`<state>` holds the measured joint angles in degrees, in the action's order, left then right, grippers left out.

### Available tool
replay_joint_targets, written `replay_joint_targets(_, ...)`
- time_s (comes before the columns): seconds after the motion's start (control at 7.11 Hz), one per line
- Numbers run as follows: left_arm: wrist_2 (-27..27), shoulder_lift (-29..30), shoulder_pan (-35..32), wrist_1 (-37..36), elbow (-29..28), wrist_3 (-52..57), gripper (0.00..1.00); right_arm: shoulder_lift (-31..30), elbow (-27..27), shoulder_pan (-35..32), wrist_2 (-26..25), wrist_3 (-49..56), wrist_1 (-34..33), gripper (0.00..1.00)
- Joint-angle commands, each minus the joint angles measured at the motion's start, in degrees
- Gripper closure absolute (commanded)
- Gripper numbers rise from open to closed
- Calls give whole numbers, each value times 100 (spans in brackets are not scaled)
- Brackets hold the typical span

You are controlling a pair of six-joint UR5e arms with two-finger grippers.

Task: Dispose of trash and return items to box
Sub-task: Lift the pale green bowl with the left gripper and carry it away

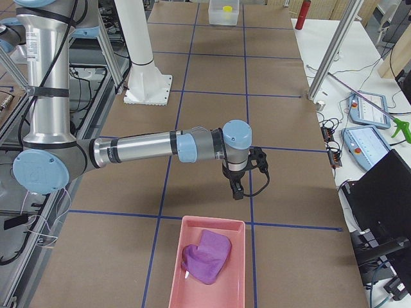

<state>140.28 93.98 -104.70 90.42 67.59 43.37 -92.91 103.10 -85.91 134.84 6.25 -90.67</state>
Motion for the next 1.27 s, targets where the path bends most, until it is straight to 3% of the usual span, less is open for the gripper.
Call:
replay_joint_targets(0.0,-176,6,-41,717,-873,110,100,-42,96,13,34,-1,-3,0)
replay_joint_targets(0.7,-353,322,-24,828,-1502,-73,100,-209,307,4,17,8,-12,0)
replay_joint_targets(1.12,-361,384,2,1470,-1924,-636,100,-297,377,4,16,8,-12,0)
